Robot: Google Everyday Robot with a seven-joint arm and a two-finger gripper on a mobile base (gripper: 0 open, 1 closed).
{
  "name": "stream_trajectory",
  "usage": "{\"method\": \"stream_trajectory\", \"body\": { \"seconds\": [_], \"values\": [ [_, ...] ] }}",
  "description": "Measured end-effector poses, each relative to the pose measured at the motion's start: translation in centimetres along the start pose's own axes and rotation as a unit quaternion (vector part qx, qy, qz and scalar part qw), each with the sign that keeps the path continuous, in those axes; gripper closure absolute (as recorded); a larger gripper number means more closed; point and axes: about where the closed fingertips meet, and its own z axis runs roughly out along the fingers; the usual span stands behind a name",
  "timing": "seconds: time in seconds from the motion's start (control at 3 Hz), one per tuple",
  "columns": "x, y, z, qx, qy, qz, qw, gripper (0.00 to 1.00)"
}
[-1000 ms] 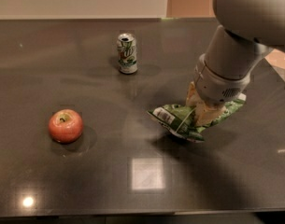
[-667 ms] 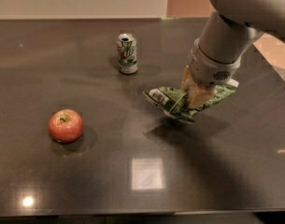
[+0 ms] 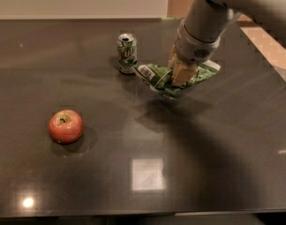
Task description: Move green jalapeno chip bag near 7up can
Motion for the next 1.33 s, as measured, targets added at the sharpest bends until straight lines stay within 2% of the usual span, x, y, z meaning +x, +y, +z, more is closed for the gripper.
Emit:
{"method": "stream_trajectory", "body": {
  "seconds": [0.33,0.67,1.33],
  "values": [
    [-1.1,-2.8,1.4,0.007,-0.008,0.002,0.9999,1.0],
    [-2.0,-4.8,2.8,0.009,-0.013,-0.002,0.9999,0.82],
    [-4.1,-6.4,4.5,0.009,-0.028,-0.025,0.9993,0.35]
  ]
}}
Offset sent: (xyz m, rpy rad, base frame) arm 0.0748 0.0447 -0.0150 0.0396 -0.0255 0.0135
